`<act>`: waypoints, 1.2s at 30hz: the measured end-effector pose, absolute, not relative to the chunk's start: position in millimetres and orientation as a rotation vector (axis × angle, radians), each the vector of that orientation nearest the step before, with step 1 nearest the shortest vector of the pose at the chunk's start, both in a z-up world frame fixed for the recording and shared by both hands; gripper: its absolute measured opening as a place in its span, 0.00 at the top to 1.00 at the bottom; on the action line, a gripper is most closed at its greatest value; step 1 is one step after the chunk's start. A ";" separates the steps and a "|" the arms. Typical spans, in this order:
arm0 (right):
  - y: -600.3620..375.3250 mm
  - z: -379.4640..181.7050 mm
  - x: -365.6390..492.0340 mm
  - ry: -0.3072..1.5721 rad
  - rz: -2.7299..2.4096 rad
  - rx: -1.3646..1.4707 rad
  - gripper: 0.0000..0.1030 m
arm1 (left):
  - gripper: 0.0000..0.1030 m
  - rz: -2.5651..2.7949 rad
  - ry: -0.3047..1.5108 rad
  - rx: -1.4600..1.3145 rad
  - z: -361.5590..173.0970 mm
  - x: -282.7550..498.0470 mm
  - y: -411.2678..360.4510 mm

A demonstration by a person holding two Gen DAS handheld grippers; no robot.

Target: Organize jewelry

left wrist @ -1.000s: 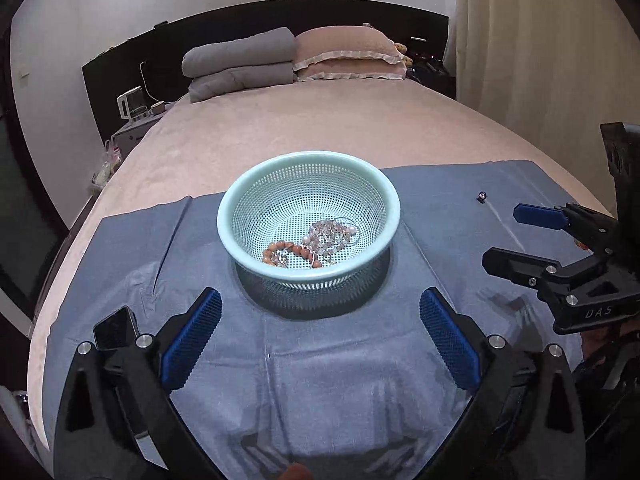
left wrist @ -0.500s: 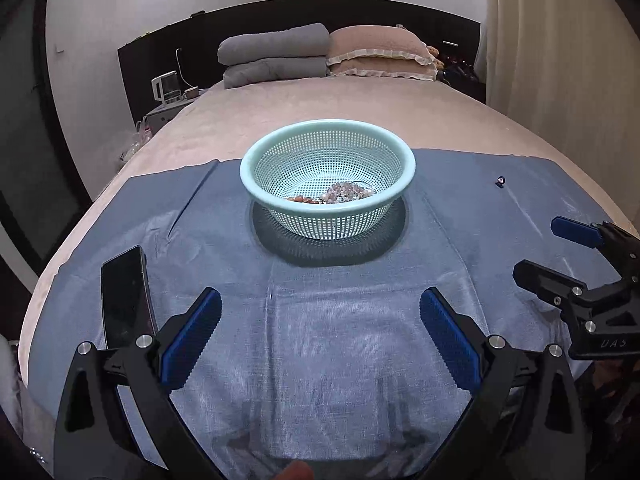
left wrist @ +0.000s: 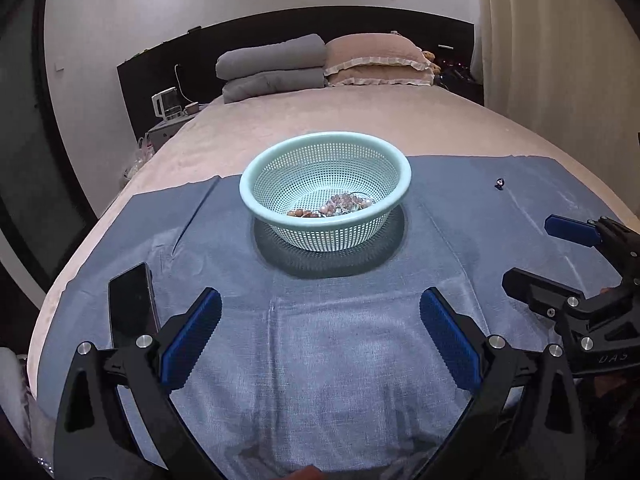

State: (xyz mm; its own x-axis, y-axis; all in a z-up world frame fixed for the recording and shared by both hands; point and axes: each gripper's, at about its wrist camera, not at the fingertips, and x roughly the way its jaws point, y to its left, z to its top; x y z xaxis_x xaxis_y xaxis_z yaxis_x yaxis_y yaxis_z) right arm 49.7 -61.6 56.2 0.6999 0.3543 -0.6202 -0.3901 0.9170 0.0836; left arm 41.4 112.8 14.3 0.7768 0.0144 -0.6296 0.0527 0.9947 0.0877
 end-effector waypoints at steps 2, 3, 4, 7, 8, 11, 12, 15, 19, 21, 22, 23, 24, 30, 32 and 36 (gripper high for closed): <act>-59.4 59.2 54.5 0.689 0.415 -0.037 0.08 | 0.05 -0.021 0.694 0.092 14.6 48.1 117.8; -57.8 60.9 57.0 0.694 0.419 -0.025 0.08 | 0.05 -0.026 0.700 0.088 14.7 51.9 120.6; -55.3 62.3 59.4 0.698 0.418 -0.018 0.08 | 0.05 -0.035 0.706 0.086 14.5 55.1 123.2; -43.7 65.5 66.0 0.701 0.393 -0.032 0.08 | 0.05 -0.049 0.710 0.108 14.8 63.9 130.4; -39.8 64.9 68.4 0.709 0.380 -0.033 0.08 | 0.05 -0.047 0.704 0.117 15.1 65.8 133.2; -26.3 60.8 77.2 0.763 0.352 -0.022 0.08 | 0.05 -0.059 0.698 0.111 15.6 73.5 144.4; -21.9 59.6 78.9 0.773 0.345 -0.021 0.08 | 0.05 -0.066 0.700 0.105 14.4 76.3 148.8; -8.1 57.6 82.1 0.789 0.309 -0.046 0.08 | 0.05 -0.064 0.707 0.106 8.7 84.9 157.8; 3.4 53.3 85.2 0.817 0.289 -0.060 0.08 | 0.05 -0.069 0.713 0.098 0.9 92.2 164.4; 7.0 52.0 85.7 0.820 0.262 -0.061 0.08 | 0.05 -0.074 0.713 0.101 -2.4 94.8 166.2; 7.6 52.5 86.8 0.816 0.247 -0.053 0.08 | 0.05 -0.073 0.712 0.104 -3.6 95.8 166.5; 6.9 53.0 86.2 0.811 0.237 -0.039 0.08 | 0.05 -0.075 0.709 0.106 -4.1 96.3 166.8; 5.8 53.8 85.6 0.807 0.233 -0.018 0.08 | 0.05 -0.081 0.706 0.108 -4.3 96.2 166.6; 9.2 55.3 83.6 0.794 0.237 -0.007 0.08 | 0.05 -0.104 0.693 0.128 -1.8 95.7 164.7; 12.5 53.8 83.3 0.804 0.248 -0.013 0.08 | 0.05 -0.105 0.694 0.126 -1.6 96.2 165.6; 17.4 52.4 81.4 0.801 0.248 -0.047 0.08 | 0.05 -0.097 0.708 0.121 -3.4 97.8 168.4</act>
State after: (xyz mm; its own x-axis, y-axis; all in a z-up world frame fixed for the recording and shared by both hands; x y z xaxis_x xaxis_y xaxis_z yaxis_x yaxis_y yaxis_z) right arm 81.4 17.4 52.4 0.6686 0.2025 -0.7155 -0.2377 0.9699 0.0524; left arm 97.8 168.4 -3.4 0.7554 -0.0473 -0.6535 0.1292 0.9886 0.0778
